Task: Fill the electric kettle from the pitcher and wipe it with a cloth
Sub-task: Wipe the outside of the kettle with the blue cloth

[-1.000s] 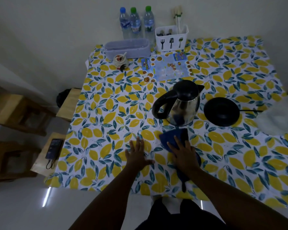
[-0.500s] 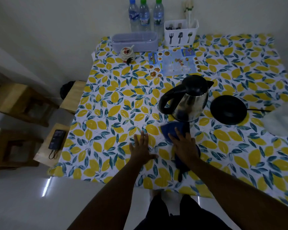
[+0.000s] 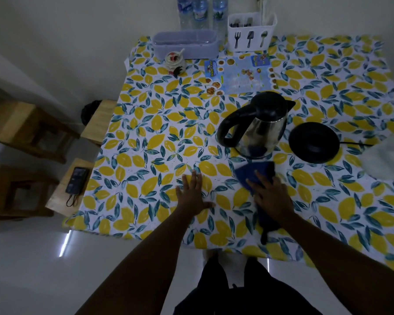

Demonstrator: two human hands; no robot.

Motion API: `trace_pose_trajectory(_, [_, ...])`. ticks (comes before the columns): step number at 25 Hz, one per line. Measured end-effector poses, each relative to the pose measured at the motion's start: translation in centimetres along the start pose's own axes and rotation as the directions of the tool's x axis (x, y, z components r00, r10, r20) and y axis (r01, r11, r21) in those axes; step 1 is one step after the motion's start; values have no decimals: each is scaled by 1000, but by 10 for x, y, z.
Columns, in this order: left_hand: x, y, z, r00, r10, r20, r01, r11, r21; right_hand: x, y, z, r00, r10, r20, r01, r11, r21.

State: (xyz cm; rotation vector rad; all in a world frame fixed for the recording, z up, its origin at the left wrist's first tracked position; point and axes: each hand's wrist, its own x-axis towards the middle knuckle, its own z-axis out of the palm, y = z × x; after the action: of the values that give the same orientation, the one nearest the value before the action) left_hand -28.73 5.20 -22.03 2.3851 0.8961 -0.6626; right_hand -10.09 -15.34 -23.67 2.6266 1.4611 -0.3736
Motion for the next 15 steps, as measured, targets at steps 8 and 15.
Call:
trace_pose_trajectory(8, [-1, 26, 11, 997, 75, -4, -75, 997, 19, -41, -15, 15, 986, -162, -44, 164, 985, 48])
trace_pose_trajectory(15, [-5, 52, 30, 997, 54, 54, -59, 995, 77, -8, 71, 0, 953, 298, 57, -298, 954, 1])
